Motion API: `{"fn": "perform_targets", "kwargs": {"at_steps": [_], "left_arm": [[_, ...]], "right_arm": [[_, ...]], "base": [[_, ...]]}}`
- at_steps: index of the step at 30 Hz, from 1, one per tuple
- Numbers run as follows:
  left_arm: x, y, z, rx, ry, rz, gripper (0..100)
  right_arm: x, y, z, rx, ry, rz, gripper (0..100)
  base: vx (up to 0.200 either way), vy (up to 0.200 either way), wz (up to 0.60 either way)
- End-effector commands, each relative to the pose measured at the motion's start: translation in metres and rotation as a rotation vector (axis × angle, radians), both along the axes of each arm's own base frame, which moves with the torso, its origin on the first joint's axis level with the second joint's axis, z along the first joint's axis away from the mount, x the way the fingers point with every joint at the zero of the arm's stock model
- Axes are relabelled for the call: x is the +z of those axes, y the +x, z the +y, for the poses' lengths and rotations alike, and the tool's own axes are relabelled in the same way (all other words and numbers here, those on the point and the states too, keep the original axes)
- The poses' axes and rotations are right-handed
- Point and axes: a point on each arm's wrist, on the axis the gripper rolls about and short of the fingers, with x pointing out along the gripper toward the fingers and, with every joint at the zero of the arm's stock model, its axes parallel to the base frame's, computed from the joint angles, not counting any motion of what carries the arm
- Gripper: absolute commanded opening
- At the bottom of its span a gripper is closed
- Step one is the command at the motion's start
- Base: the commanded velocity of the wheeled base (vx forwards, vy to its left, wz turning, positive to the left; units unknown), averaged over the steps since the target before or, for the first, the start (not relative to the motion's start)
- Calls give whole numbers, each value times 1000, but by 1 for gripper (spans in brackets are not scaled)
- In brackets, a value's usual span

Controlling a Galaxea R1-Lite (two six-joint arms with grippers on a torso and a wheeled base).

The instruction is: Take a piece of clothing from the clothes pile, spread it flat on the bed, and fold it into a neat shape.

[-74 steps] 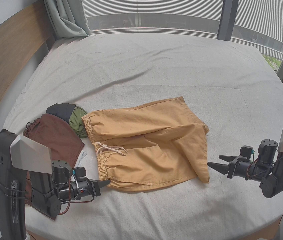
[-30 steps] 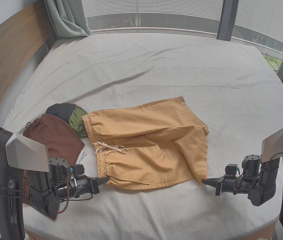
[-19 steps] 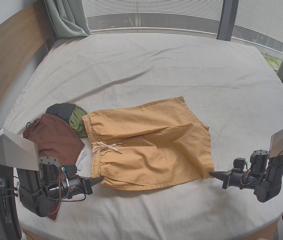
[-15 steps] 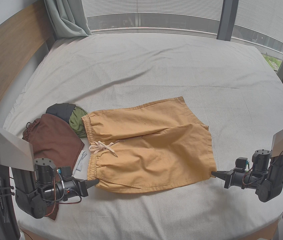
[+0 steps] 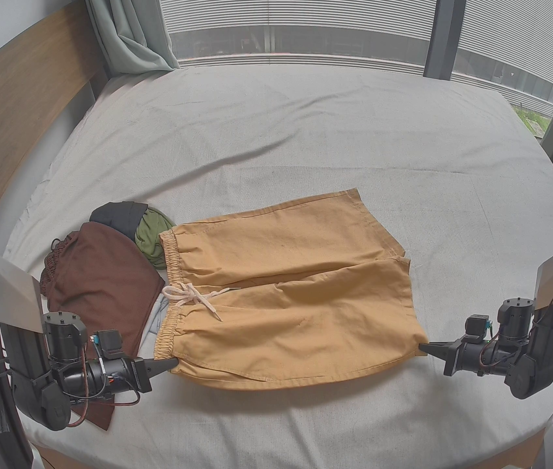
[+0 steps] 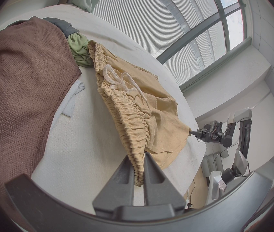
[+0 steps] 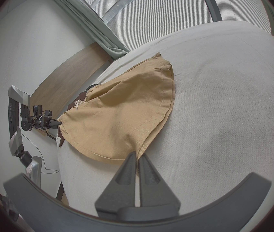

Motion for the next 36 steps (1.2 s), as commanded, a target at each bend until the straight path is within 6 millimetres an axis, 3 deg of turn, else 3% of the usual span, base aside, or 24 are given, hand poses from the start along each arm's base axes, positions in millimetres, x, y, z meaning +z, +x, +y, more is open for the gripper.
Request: {"fn": "perform_targets", "kwargs": {"at_steps": [1, 18, 19, 32, 36], "left_arm": [[-9, 0, 1, -10, 17, 20, 0], [-15, 1, -1, -30, 28, 27, 0], [-15, 1, -1, -30, 28, 28, 100], [-17, 0, -3, -35, 27, 38, 100], [-26, -1, -4, -39, 32, 77, 100]], "right_arm": [[-3, -5, -3, -3, -12, 16, 0], [-2, -1, -1, 3, -10, -1, 0], [-2, -1, -1, 3, -10, 1, 100], [-4, 1, 0, 3, -10, 1, 100], [-4, 1, 0, 3, -10, 0, 100]], "base": [[0, 0, 0], [0, 0, 0], [0, 0, 0], [0, 0, 0], [0, 0, 0]]}}
